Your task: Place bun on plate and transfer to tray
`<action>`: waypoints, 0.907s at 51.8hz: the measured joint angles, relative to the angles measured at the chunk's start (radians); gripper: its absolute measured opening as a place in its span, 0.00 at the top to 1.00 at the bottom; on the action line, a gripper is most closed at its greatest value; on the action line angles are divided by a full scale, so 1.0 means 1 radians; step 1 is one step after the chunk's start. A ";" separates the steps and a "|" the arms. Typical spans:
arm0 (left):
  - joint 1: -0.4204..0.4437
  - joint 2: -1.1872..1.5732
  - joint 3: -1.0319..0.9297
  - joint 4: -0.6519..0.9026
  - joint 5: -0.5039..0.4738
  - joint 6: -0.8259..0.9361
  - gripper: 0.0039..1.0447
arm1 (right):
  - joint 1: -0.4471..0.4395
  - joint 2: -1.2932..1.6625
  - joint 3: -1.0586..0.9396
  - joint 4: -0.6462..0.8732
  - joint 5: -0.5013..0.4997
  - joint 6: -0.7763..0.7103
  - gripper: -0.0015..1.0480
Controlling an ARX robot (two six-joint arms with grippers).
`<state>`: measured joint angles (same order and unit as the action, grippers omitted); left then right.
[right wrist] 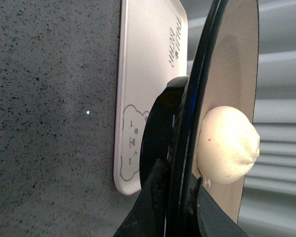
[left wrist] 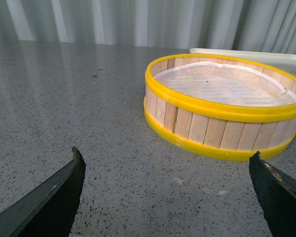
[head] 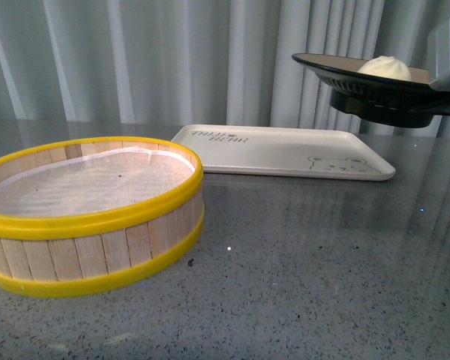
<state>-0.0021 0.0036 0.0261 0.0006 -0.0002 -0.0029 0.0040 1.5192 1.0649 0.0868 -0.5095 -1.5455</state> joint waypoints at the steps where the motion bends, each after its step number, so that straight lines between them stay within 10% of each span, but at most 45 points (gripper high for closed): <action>1: 0.000 0.000 0.000 0.000 0.000 0.000 0.06 | -0.001 0.008 0.005 0.000 -0.002 -0.003 0.97; 47: 0.000 0.000 0.000 0.000 0.000 0.000 0.06 | 0.038 0.567 0.607 -0.123 0.037 0.013 0.97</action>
<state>-0.0021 0.0036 0.0261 0.0006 -0.0002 -0.0029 0.0418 2.0861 1.6718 -0.0364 -0.4725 -1.5330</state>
